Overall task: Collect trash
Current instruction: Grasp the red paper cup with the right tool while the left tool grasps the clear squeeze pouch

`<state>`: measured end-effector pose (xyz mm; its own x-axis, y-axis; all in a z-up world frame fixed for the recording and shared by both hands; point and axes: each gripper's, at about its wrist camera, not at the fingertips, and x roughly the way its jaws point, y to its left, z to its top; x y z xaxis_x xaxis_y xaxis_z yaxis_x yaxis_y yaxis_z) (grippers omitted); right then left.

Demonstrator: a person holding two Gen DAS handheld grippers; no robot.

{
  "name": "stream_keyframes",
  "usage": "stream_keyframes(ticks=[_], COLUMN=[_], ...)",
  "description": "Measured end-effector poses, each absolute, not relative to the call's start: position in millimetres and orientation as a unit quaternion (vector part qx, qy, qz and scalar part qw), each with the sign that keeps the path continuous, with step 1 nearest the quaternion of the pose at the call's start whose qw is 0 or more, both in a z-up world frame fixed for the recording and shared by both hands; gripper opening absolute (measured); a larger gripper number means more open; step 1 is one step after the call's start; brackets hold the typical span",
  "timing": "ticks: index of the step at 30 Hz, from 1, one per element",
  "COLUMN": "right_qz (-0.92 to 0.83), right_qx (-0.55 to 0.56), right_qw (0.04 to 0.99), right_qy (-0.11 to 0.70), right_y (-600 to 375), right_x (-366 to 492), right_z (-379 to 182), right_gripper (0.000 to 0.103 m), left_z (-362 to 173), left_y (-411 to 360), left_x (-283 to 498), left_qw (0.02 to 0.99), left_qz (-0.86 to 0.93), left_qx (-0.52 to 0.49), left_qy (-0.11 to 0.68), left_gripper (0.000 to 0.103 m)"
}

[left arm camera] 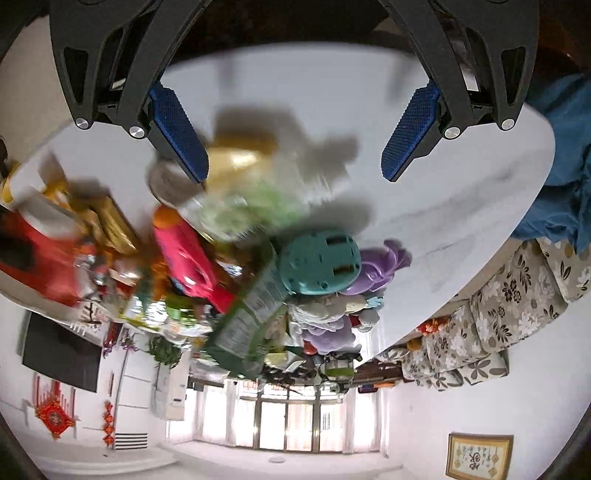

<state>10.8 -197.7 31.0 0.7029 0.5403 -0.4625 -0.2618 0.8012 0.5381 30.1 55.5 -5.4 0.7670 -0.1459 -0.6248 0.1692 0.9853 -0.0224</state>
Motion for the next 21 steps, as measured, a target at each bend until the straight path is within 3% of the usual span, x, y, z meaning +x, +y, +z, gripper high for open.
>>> stream_keyframes(ticks=[5, 12, 21], right_qz=[0.214, 0.223, 0.231], right_qx=[0.205, 0.203, 0.190], right_qw=[0.902, 0.904, 0.902], right_qy=[0.315, 0.303, 0.311], right_y=[-215, -222, -213], right_x=[-13, -23, -26], right_z=[25, 24, 18], right_gripper=[0.024, 0.027, 0.027], left_z=[1, -5, -1], left_y=[49, 19, 23], left_x=[48, 33, 55], left_qw=[0.925, 0.913, 0.921], left_qz=[-0.140, -0.165, -0.117], left_qx=[0.016, 0.165, 0.183], left_qy=[0.352, 0.334, 0.324], left_gripper=[0.092, 0.092, 0.092])
